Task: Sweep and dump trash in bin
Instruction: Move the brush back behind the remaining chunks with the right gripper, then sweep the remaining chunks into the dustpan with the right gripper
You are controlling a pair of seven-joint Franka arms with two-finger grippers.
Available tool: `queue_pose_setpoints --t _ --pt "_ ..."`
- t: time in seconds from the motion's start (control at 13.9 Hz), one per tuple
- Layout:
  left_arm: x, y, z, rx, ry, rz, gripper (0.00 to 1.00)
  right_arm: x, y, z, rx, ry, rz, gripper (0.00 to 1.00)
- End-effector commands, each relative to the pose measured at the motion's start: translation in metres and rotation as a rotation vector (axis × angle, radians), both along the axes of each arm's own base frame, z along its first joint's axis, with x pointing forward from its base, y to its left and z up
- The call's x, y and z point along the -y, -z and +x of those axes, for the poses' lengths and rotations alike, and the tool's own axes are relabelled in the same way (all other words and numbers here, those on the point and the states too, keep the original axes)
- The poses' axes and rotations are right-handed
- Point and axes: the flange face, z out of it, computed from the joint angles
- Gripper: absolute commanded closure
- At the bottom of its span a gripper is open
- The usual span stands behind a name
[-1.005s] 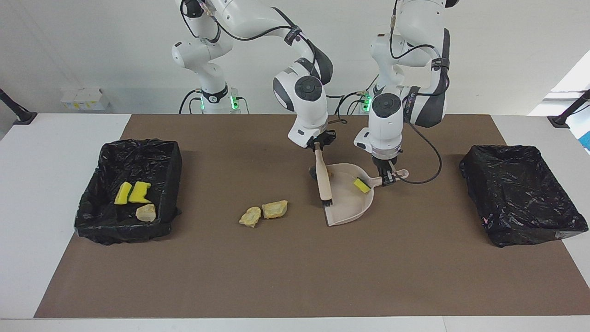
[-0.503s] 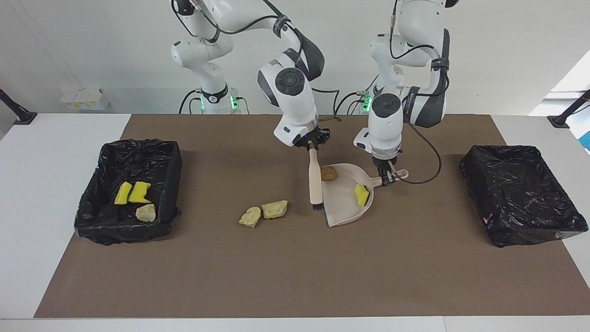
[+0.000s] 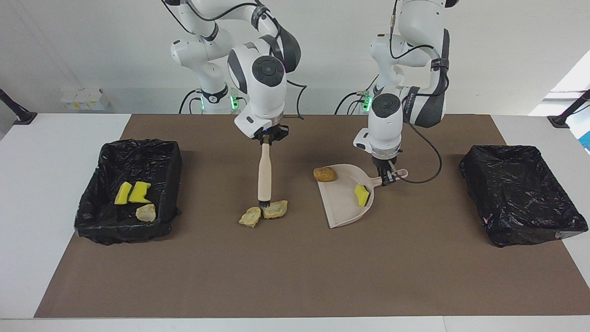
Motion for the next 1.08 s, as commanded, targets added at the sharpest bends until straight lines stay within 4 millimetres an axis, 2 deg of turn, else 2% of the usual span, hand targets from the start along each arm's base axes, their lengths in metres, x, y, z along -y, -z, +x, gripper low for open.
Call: queue_pose_setpoints --t 0.0,0.14,0.29,0.36,0.5,0.65,0.79,0.86,1.01 --pt "-0.002 0.0 -0.008 0.027 -0.079 0.004 1.0 0.061 0.007 0.013 0.024 -0.077 -0.056 1.0" --pt "-0.001 0.0 -0.009 0.032 -0.109 0.005 1.0 0.103 0.021 0.034 0.049 -0.144 -0.043 1.0" --pt "-0.001 0.0 -0.009 0.033 -0.11 0.004 1.0 0.119 0.048 0.049 0.068 -0.203 -0.041 1.0" --pt "-0.002 0.0 -0.009 0.033 -0.111 0.004 1.0 0.12 0.058 0.051 0.06 -0.207 -0.039 1.0" --pt "-0.001 0.0 -0.009 0.032 -0.11 0.004 1.0 0.099 0.072 0.05 0.059 -0.225 -0.022 1.0" --pt "0.0 0.0 -0.009 0.032 -0.109 0.004 1.0 0.067 0.086 0.042 0.042 -0.226 0.008 1.0" --pt "0.0 0.0 -0.009 0.034 -0.109 0.004 1.0 0.027 0.1 0.034 0.05 -0.266 0.047 1.0" --pt "0.0 0.0 -0.009 0.034 -0.109 0.004 1.0 -0.001 0.101 0.029 0.056 -0.285 0.089 1.0" --pt "0.0 0.0 -0.009 0.033 -0.107 0.003 1.0 -0.057 0.09 0.015 0.08 -0.343 0.147 1.0"
